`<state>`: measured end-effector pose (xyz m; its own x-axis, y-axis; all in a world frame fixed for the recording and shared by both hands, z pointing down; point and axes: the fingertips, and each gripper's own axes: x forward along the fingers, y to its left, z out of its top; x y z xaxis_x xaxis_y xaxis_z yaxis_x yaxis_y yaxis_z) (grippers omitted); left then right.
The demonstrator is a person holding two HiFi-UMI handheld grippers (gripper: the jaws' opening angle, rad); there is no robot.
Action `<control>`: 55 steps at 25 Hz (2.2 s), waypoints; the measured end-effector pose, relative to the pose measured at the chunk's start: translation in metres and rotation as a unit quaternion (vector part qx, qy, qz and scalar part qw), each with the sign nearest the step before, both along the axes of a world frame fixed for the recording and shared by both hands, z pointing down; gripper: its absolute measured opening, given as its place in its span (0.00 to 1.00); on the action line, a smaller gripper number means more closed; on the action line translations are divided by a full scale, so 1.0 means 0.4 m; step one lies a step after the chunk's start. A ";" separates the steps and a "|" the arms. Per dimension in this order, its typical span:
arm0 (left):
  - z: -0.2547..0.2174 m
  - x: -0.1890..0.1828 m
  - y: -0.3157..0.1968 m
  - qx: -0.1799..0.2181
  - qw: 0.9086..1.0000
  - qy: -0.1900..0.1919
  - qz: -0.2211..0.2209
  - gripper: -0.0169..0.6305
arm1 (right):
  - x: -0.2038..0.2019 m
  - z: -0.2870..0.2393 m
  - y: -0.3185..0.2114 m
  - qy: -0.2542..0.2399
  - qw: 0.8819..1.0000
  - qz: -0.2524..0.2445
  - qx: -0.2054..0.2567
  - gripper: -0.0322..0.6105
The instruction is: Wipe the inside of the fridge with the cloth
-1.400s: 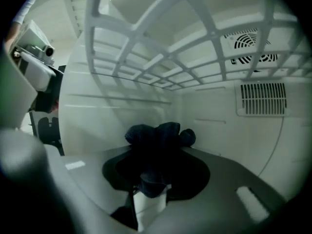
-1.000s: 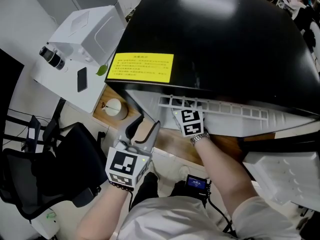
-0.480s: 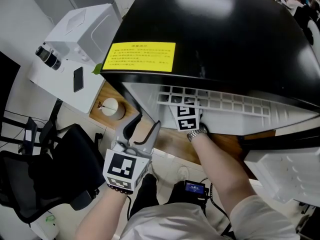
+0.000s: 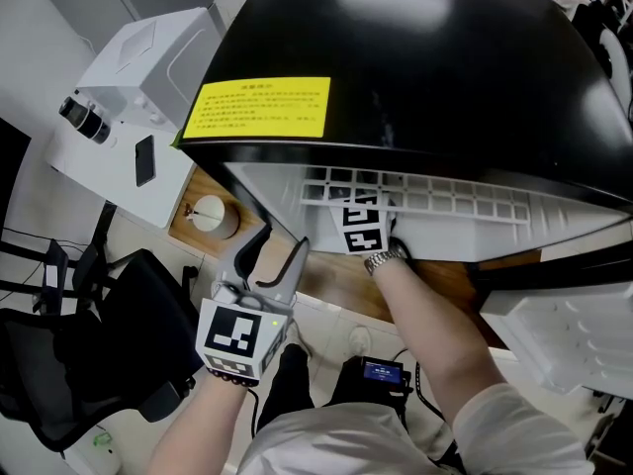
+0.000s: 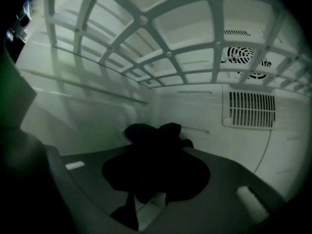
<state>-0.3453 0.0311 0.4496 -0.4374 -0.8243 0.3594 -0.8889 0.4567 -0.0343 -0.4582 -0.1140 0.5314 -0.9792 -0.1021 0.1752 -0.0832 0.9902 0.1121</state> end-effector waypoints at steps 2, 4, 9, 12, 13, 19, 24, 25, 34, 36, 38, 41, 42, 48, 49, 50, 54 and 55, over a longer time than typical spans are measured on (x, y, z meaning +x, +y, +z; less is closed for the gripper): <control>-0.002 0.000 -0.002 0.003 1.000 -0.002 0.003 0.33 | 0.006 -0.002 0.011 -0.002 1.000 -0.007 -0.001 0.25; -0.003 0.000 -0.004 0.007 1.000 -0.003 0.005 0.33 | 0.015 -0.008 0.026 -0.006 1.000 -0.014 -0.001 0.25; -0.003 -0.001 -0.004 0.009 1.000 -0.004 0.005 0.33 | 0.021 -0.040 0.043 -0.025 0.999 -0.026 0.010 0.25; -0.001 0.001 -0.001 0.001 1.000 0.001 0.003 0.33 | 0.009 -0.061 0.034 -0.035 0.999 -0.024 0.014 0.25; 0.002 0.002 0.000 -0.006 1.000 -0.001 0.007 0.33 | 0.005 -0.068 0.029 -0.038 0.999 -0.022 0.015 0.25; -0.001 -0.001 -0.005 0.002 1.000 -0.011 0.013 0.33 | 0.006 -0.075 -0.011 -0.044 0.999 -0.003 0.020 0.25; -0.002 -0.003 -0.006 0.004 1.000 -0.008 0.007 0.33 | 0.040 -0.071 -0.068 -0.041 0.999 0.024 0.027 0.25; -0.001 -0.003 -0.006 0.002 1.000 -0.008 0.006 0.33 | 0.048 -0.068 -0.081 -0.039 0.998 0.030 0.028 0.25; 0.002 -0.007 -0.004 0.003 1.000 -0.010 -0.005 0.33 | 0.137 -0.058 -0.218 -0.029 0.995 0.090 0.033 0.25; 0.002 -0.008 -0.004 0.002 1.000 -0.010 -0.008 0.33 | 0.157 -0.059 -0.252 -0.027 0.994 0.104 0.034 0.25; 0.003 -0.009 -0.004 0.001 1.000 -0.011 -0.009 0.33 | 0.175 -0.059 -0.280 -0.024 0.992 0.114 0.039 0.25; 0.003 -0.010 -0.005 0.002 1.000 -0.012 -0.014 0.33 | 0.200 -0.057 -0.310 -0.019 0.991 0.124 0.048 0.25; 0.004 -0.010 -0.005 0.002 1.000 -0.012 -0.016 0.33 | 0.207 -0.056 -0.317 -0.018 0.990 0.127 0.051 0.25; 0.005 -0.011 -0.007 -0.001 1.000 -0.013 -0.021 0.33 | 0.254 -0.045 -0.362 -0.008 0.987 0.152 0.055 0.25; 0.004 -0.012 -0.007 0.000 1.000 -0.013 -0.023 0.33 | 0.263 -0.041 -0.373 -0.006 0.986 0.159 0.054 0.25; 0.004 -0.012 -0.007 0.001 1.000 -0.012 -0.025 0.33 | 0.273 -0.038 -0.385 -0.003 0.985 0.165 0.052 0.25; 0.004 -0.015 -0.006 0.005 0.999 -0.011 -0.033 0.33 | 0.303 -0.034 -0.427 0.003 0.981 0.187 0.052 0.25; 0.004 -0.015 -0.006 0.005 0.999 -0.011 -0.032 0.33 | 0.310 -0.035 -0.436 0.005 0.980 0.193 0.053 0.25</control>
